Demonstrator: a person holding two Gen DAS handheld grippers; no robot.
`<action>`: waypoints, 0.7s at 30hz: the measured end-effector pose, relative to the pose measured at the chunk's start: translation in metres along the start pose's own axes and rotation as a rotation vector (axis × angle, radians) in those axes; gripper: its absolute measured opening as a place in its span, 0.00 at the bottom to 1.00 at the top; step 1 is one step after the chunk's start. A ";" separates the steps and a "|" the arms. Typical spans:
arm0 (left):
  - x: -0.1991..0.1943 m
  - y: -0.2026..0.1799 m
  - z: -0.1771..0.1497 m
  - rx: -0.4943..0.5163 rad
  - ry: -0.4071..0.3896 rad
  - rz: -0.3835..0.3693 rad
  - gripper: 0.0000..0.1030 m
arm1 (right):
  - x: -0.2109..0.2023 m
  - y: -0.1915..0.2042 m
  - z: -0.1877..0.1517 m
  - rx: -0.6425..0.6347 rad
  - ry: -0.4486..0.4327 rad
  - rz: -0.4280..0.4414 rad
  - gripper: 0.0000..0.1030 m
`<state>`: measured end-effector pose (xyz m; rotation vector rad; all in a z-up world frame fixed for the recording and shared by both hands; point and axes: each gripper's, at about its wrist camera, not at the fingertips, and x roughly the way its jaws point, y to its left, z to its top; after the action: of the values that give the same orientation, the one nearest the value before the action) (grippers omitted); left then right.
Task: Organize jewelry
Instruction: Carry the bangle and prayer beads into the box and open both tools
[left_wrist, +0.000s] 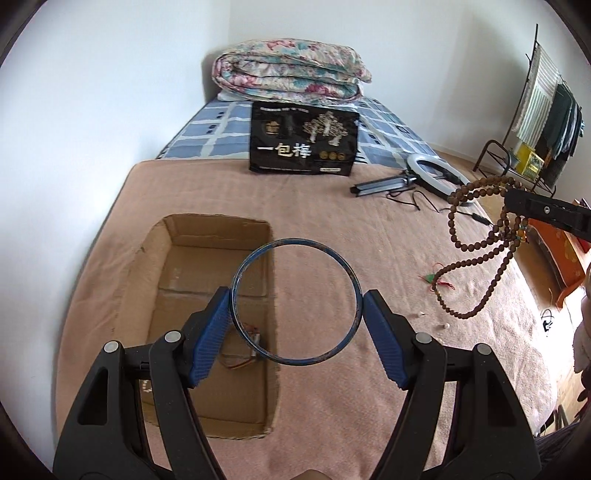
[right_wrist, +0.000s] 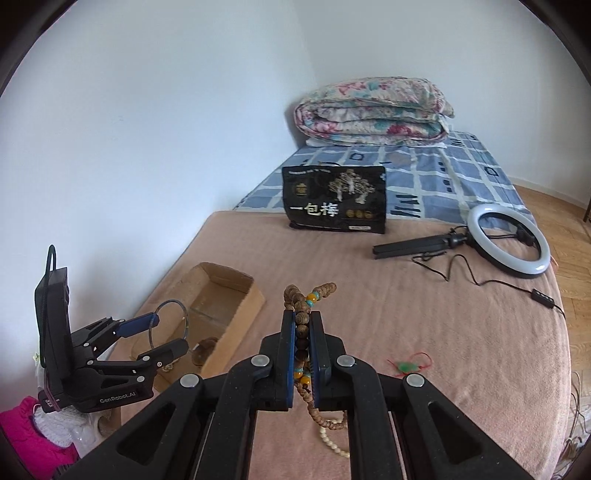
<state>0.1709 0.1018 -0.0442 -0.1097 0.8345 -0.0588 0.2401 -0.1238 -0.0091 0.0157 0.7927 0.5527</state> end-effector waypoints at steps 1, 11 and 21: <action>-0.002 0.006 -0.001 -0.008 -0.003 0.008 0.72 | 0.002 0.005 0.002 -0.007 0.001 0.006 0.04; -0.006 0.061 -0.004 -0.078 -0.019 0.077 0.72 | 0.031 0.056 0.018 -0.057 0.011 0.075 0.04; -0.001 0.097 -0.011 -0.124 -0.007 0.116 0.72 | 0.066 0.100 0.038 -0.096 0.019 0.125 0.04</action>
<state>0.1630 0.1977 -0.0629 -0.1781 0.8358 0.1028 0.2572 0.0004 -0.0046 -0.0290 0.7861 0.7102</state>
